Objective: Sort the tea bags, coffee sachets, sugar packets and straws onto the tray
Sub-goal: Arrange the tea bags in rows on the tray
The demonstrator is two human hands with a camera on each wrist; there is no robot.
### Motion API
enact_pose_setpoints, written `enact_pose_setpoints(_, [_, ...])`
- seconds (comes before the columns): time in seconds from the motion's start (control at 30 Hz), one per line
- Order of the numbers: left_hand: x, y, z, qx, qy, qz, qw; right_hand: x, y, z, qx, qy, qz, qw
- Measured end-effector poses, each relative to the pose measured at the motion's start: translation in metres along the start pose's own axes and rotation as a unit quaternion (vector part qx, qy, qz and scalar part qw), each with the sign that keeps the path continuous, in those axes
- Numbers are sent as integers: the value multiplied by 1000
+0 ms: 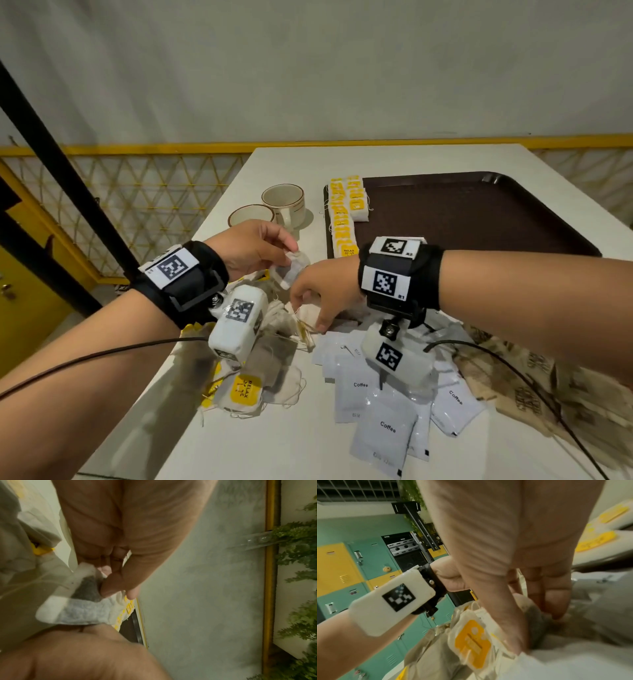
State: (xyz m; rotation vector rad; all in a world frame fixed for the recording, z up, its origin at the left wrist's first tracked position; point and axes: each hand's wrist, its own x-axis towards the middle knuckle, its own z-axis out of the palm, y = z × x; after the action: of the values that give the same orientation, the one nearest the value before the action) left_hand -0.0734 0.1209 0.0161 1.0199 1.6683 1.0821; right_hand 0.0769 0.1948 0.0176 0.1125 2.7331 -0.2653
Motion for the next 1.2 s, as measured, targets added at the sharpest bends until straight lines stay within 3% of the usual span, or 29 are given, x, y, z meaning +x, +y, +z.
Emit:
enact_pose_setpoints(0.1, [0,1,1,-8,-1,1,1000,2,1,-1,5,27,7,1000])
enact_pose_setpoints(0.33, [0,2,5,2,0,-1,1000,-11,16,-16,128,99,33,986])
enact_pose_setpoints(0.63, [3,3,12,-29,40,5,999,-30,31,-22,267,176,41,947])
enact_pose_setpoints(0.7, [4,4,11,-55,57,13,997,-42,35,-26,325,211,41,921])
enact_pose_setpoints(0.87, [8,17,25,-206,68,21,976,-74,49,-20,475,309,23,824])
enact_pose_setpoints(0.97, [12,31,52,-295,58,20,954,-86,53,-8,477,322,30,817])
enact_pose_setpoints(1.07, [15,45,77,-306,34,19,951,-93,56,5,488,337,30,805])
enact_pose_setpoints(1.13, [18,51,90,-303,29,19,952,-100,59,10,554,345,17,757])
enact_pose_setpoints(1.2, [21,54,100,-315,33,22,948,-106,62,15,639,352,-2,684])
